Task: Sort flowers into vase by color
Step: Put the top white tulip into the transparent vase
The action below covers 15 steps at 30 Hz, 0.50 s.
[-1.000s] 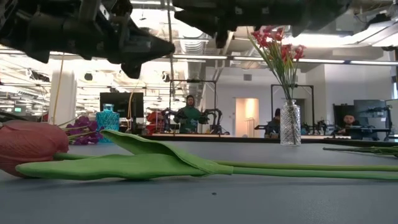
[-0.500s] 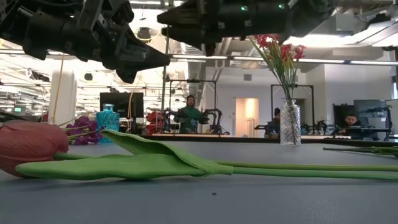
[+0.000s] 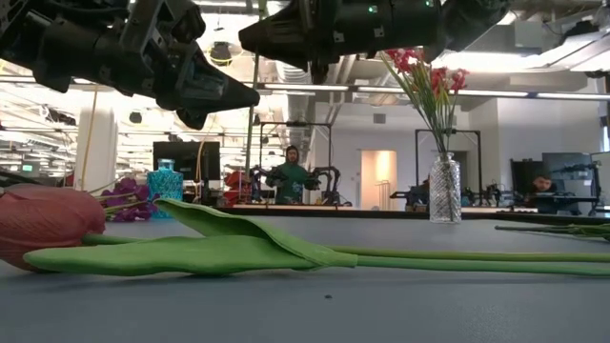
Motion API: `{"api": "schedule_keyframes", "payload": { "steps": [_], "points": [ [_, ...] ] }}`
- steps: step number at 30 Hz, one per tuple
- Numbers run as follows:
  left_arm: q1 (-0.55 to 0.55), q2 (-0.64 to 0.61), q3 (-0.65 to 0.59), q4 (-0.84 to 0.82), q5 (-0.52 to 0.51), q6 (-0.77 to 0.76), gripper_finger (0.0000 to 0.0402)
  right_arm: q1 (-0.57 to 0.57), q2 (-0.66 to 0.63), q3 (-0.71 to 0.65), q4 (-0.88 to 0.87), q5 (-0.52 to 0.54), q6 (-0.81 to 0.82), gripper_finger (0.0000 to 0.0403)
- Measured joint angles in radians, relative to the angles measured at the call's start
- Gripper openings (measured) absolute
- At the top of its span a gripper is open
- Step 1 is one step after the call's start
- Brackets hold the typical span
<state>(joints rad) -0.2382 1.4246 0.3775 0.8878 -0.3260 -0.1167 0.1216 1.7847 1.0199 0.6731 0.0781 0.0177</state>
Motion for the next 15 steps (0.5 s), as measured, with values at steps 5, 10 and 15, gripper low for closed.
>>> {"api": "schedule_keyframes", "payload": {
  "steps": [5, 10, 15],
  "points": [
    [0.0, 0.0, 0.0, -0.002, 0.0, 0.008, 0.0001, 0.0, -0.001, 0.0, -0.008, 0.003, -0.005, 0.0025],
    [-0.015, -0.001, 0.0, -0.01, 0.003, 0.034, 0.0034, 0.012, -0.081, -0.033, -0.108, 0.018, -0.024, 0.0025],
    [-0.03, -0.007, 0.0, -0.059, -0.041, 0.055, 0.0093, 0.023, -0.289, -0.16, -0.228, 0.103, -0.026, 0.0025]
  ]
}}
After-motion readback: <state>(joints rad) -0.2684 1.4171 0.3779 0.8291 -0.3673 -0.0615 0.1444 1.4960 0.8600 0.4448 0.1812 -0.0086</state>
